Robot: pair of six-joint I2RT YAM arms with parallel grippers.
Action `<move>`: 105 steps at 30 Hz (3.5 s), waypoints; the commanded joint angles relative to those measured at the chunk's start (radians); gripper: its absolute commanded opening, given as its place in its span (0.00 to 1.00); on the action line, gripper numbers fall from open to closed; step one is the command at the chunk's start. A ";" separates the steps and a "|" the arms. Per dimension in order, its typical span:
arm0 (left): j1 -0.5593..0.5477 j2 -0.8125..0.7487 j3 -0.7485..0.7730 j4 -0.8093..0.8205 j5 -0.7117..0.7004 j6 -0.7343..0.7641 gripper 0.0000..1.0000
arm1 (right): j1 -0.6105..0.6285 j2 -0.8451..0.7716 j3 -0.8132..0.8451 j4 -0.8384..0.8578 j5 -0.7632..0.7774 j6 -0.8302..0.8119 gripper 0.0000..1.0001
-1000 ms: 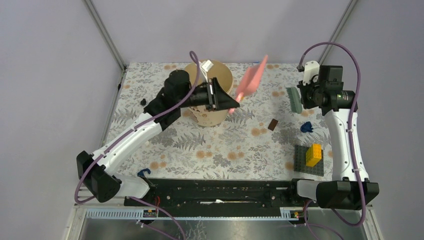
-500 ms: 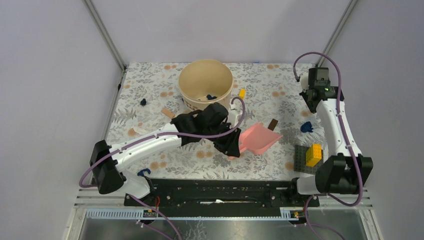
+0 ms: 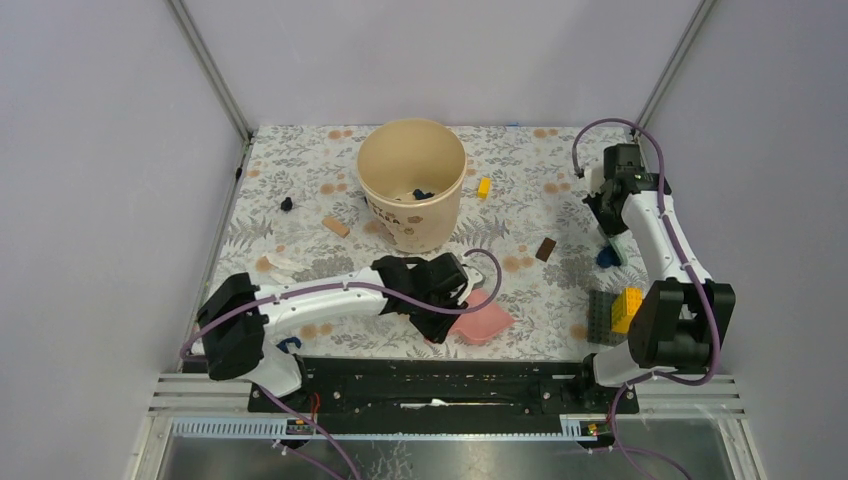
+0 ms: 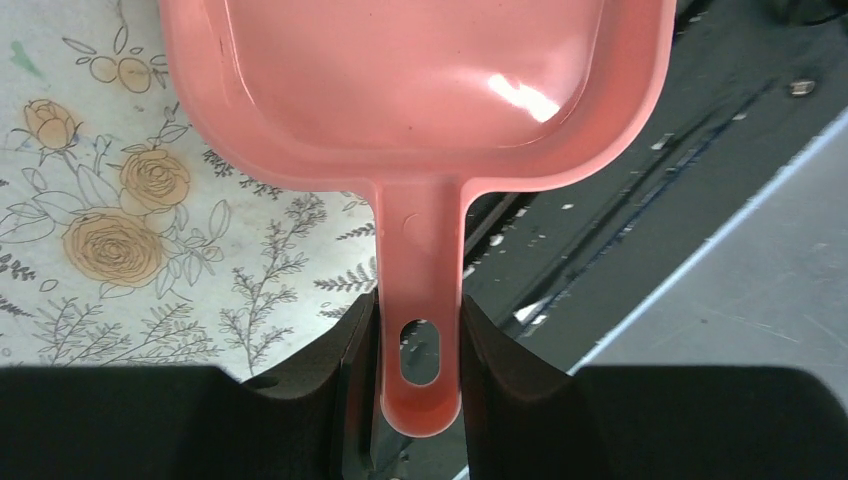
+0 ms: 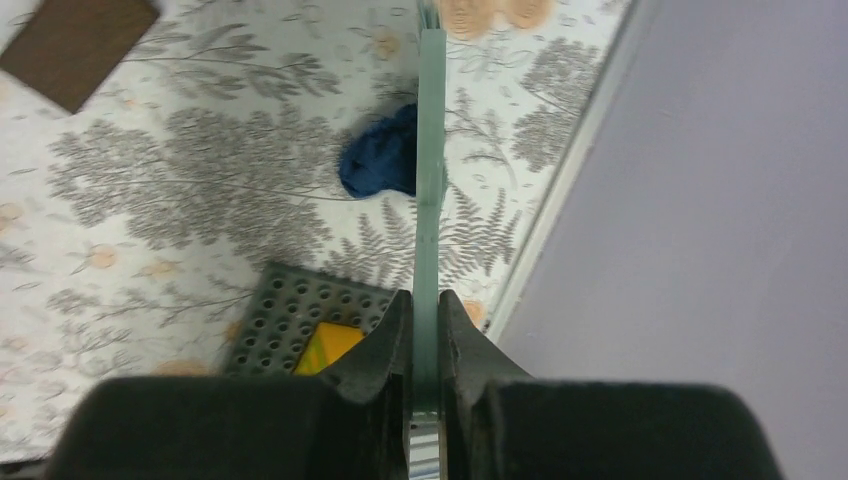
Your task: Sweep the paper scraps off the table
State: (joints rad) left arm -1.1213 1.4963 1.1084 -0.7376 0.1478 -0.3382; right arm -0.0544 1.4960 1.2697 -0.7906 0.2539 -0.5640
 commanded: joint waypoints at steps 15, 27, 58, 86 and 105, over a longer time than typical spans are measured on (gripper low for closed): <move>-0.071 0.220 0.106 -0.062 -0.119 0.111 0.00 | -0.001 -0.188 0.127 -0.345 -0.386 0.109 0.00; -0.094 0.343 0.303 -0.184 -0.104 0.143 0.00 | 0.015 -0.198 -0.059 -0.215 -0.380 0.127 0.00; -0.104 0.271 0.149 0.108 -0.284 0.090 0.50 | 0.093 -0.315 0.047 -0.381 -0.665 0.154 0.00; -0.121 -0.002 -0.419 0.917 -0.214 0.120 0.39 | 0.093 -0.350 -0.064 -0.221 -0.621 0.204 0.00; -0.121 0.056 -0.416 0.968 -0.206 0.130 0.39 | 0.092 -0.355 -0.072 -0.220 -0.633 0.210 0.00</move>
State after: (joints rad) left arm -1.2381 1.5471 0.6930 0.1577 -0.0784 -0.2230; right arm 0.0330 1.1683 1.1988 -1.0332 -0.3759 -0.3618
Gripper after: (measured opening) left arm 0.407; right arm 0.114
